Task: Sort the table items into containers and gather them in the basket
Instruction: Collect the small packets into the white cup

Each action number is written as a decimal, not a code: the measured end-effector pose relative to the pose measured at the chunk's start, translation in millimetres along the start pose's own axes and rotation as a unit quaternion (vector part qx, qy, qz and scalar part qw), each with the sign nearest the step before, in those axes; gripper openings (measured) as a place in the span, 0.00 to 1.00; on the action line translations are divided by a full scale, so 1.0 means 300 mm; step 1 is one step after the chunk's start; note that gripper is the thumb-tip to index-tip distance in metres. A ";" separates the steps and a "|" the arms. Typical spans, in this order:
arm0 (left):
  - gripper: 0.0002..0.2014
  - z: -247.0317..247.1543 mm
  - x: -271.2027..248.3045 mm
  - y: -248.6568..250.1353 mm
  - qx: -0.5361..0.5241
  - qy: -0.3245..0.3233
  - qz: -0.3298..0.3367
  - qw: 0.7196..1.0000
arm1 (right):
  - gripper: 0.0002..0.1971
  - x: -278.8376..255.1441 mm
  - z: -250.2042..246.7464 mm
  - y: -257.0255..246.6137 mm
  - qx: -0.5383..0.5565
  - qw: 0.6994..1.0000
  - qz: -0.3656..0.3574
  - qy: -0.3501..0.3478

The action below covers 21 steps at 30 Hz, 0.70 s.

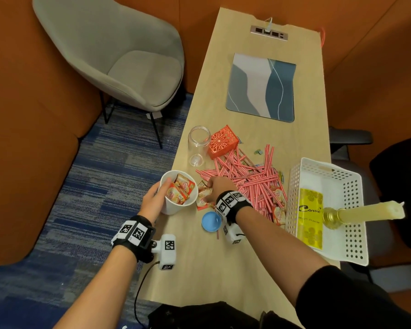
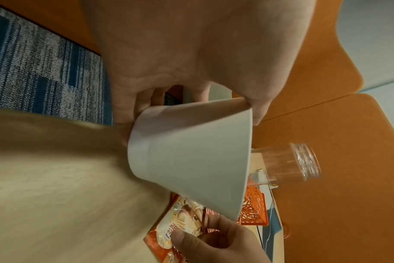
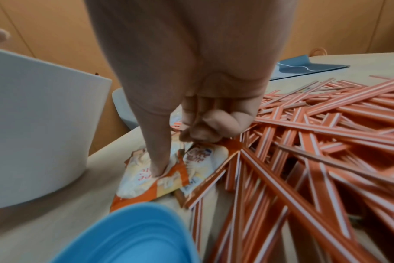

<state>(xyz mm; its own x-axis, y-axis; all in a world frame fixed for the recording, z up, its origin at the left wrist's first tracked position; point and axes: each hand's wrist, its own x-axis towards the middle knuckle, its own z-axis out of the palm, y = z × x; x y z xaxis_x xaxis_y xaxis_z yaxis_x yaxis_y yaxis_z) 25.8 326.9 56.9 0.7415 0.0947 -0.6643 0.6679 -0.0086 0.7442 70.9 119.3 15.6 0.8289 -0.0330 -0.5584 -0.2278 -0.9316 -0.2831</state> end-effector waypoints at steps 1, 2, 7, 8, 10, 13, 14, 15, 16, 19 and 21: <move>0.15 0.001 0.004 -0.004 -0.001 -0.001 -0.002 1.000 | 0.23 -0.002 -0.002 0.002 0.008 1.000 -0.001 -0.002; 0.16 0.002 0.005 -0.006 -0.002 -0.001 -0.003 1.000 | 0.20 -0.003 -0.004 0.004 0.018 1.000 -0.004 -0.002; 0.16 0.012 0.007 -0.002 -0.007 0.002 -0.003 1.000 | 0.13 -0.010 -0.039 0.057 0.116 0.992 -0.027 -0.027; 0.15 0.014 0.009 -0.002 -0.006 0.005 -0.004 1.000 | 0.14 -0.013 -0.054 0.074 0.148 0.989 -0.022 -0.022; 0.13 0.019 0.015 -0.008 -0.006 0.006 -0.005 1.000 | 0.18 -0.018 -0.072 0.110 0.183 0.983 -0.002 0.003; 0.15 0.034 0.020 -0.016 0.000 -0.002 -0.006 1.000 | 0.27 -0.024 -0.068 0.128 0.107 0.994 0.013 -0.002; 0.18 0.038 0.020 -0.015 0.000 -0.007 -0.007 1.000 | 0.28 -0.027 -0.058 0.129 0.055 0.998 0.014 -0.010; 0.22 0.043 0.021 -0.016 -0.001 -0.012 -0.008 1.000 | 0.29 -0.031 -0.049 0.127 0.002 1.000 0.009 -0.013; 0.27 0.044 0.026 -0.024 -0.007 -0.017 -0.010 1.000 | 0.30 -0.035 -0.038 0.124 -0.041 0.999 0.001 -0.013; 0.29 0.047 0.033 -0.032 -0.012 -0.027 -0.006 1.000 | 0.31 -0.039 -0.024 0.119 -0.068 0.997 -0.019 0.006; 0.27 0.061 0.020 -0.019 -0.004 -0.029 -0.003 1.000 | 0.28 -0.047 -0.037 0.118 -0.037 0.999 -0.026 0.012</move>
<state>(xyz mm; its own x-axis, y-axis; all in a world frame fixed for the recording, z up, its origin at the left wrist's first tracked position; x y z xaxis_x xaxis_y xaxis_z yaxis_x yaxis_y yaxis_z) 27.7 309.3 47.4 0.7402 0.0375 -0.6713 0.6718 -0.0003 0.7407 56.7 82.8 22.0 0.8508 0.0081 -0.5254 -0.1464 -0.9566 -0.2519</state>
